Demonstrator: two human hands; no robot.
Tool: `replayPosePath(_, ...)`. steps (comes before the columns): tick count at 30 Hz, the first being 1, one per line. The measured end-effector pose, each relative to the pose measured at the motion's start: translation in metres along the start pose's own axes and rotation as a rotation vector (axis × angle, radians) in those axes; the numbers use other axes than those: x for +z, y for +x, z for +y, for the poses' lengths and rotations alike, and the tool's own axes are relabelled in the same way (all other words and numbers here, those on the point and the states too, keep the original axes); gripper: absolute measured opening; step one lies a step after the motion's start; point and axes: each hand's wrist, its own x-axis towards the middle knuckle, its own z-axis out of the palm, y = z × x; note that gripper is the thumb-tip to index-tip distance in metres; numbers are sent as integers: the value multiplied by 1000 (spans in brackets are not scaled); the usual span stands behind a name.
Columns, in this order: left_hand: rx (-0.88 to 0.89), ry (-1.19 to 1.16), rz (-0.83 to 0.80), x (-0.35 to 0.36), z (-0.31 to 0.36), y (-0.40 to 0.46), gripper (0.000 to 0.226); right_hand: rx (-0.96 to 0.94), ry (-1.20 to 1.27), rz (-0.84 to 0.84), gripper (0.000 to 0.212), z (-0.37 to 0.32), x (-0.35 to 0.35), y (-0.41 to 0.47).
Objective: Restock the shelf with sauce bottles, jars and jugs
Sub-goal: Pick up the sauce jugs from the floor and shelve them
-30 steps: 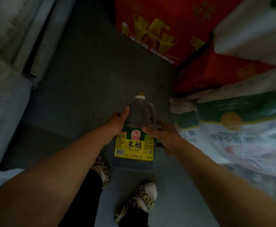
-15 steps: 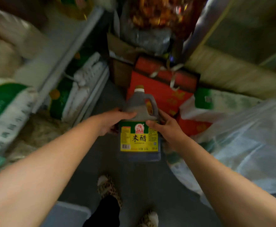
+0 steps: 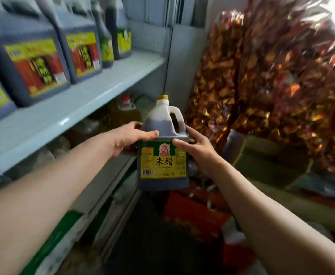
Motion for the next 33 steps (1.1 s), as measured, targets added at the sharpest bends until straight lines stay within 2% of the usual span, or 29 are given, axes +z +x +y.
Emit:
replayPosePath(6, 164, -33, 180, -39, 89, 43, 82, -175, 17, -159, 54, -71, -12, 113)
replayPosePath(12, 200, -61, 380, -71, 178, 132, 77, -234, 91, -295, 65, -127, -41, 270)
replayPosePath(17, 168, -119, 533, -96, 227, 207, 79, -233, 102, -491, 70, -153, -54, 401)
replayPosePath(20, 194, -75, 653, -110, 243, 248, 98, -263, 108, -591, 74, -158, -52, 463)
replayPosePath(23, 219, 34, 789, -124, 251, 281, 92, -303, 94, -637, 74, -159, -46, 513)
replayPosePath(26, 200, 73, 894, -138, 251, 313, 96, -304, 79, -686, 74, -158, -38, 557)
replayPosePath(33, 140, 133, 992, -162, 242, 358, 94, -283, 25, -815, 74, -154, -19, 626)
